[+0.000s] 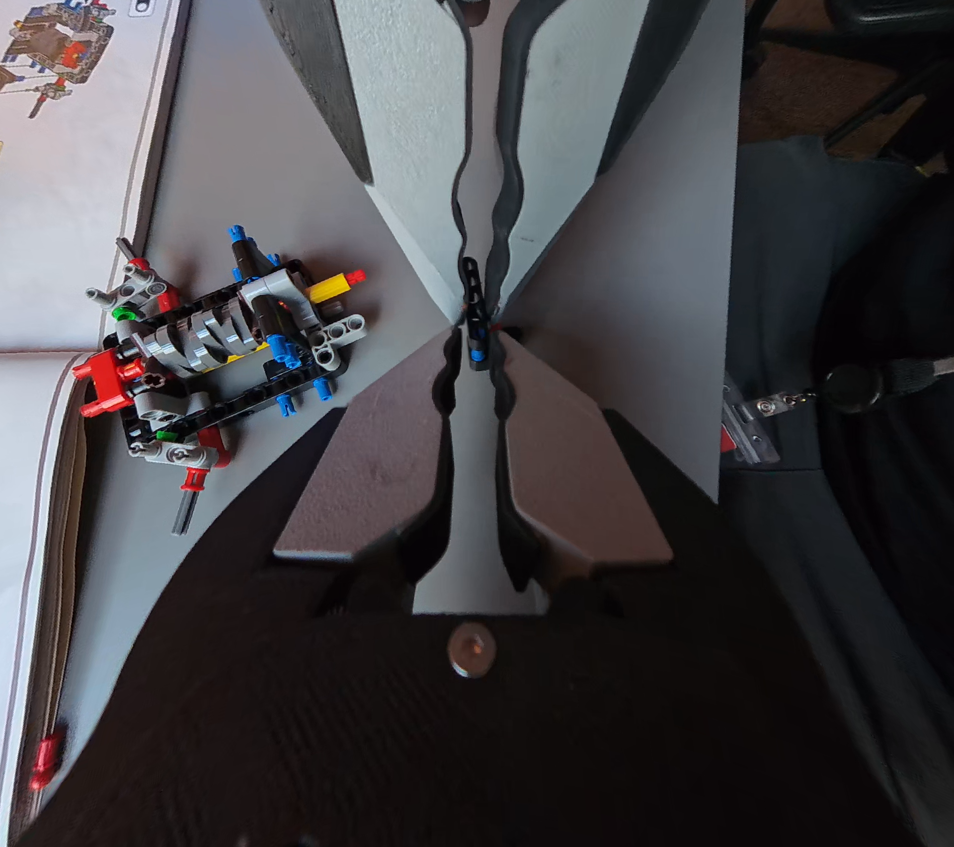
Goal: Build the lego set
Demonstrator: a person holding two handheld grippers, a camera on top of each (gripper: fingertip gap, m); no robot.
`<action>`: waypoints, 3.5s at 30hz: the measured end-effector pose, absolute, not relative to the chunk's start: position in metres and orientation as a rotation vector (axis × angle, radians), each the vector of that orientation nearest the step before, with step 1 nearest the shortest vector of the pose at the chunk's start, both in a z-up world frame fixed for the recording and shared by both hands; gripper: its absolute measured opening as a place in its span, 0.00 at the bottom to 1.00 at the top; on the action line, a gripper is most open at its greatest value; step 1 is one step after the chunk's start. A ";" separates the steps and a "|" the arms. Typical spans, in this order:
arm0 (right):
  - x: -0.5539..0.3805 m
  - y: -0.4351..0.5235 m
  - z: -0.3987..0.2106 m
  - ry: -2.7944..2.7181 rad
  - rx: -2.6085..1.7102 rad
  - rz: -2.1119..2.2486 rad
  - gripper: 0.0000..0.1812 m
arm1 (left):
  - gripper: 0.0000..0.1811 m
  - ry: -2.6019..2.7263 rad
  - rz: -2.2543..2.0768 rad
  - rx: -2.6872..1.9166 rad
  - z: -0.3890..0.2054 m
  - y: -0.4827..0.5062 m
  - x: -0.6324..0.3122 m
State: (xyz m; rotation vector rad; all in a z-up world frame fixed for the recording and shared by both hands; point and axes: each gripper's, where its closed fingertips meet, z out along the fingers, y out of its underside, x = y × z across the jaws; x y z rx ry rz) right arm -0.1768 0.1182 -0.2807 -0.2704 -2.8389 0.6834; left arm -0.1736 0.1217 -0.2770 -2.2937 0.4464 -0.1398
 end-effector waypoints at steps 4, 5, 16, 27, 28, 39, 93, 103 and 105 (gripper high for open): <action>-0.177 0.117 -0.280 -2.838 -0.265 0.676 0.03 | 0.04 0.460 -0.113 -2.293 -0.280 0.120 -0.175; -0.178 0.117 -0.280 -2.831 -0.265 0.682 0.03 | 0.03 0.460 -0.104 -2.285 -0.280 0.119 -0.175; -0.182 0.114 -0.277 -2.731 -0.199 0.832 0.03 | 0.03 0.437 -0.102 -2.260 -0.280 0.116 -0.179; -0.182 0.113 -0.276 -2.800 -0.200 0.807 0.03 | 0.05 0.389 -0.169 -2.288 -0.279 0.113 -0.177; -0.182 0.113 -0.276 -2.800 -0.199 0.803 0.03 | 0.03 0.388 -0.141 -2.285 -0.279 0.113 -0.179; -0.182 0.112 -0.277 -2.806 -0.170 0.740 0.03 | 0.03 0.361 -0.133 -2.286 -0.279 0.114 -0.179; -0.186 0.109 -0.282 -2.800 -0.309 0.954 0.00 | 0.03 0.258 -0.296 -2.314 -0.285 0.094 -0.177; -0.183 0.103 -0.277 -2.763 -0.235 1.051 0.01 | 0.01 0.252 -0.309 -2.335 -0.293 0.098 -0.179; -0.180 0.100 -0.279 -2.784 -0.211 1.060 0.00 | 0.01 0.258 -0.309 -2.333 -0.293 0.099 -0.179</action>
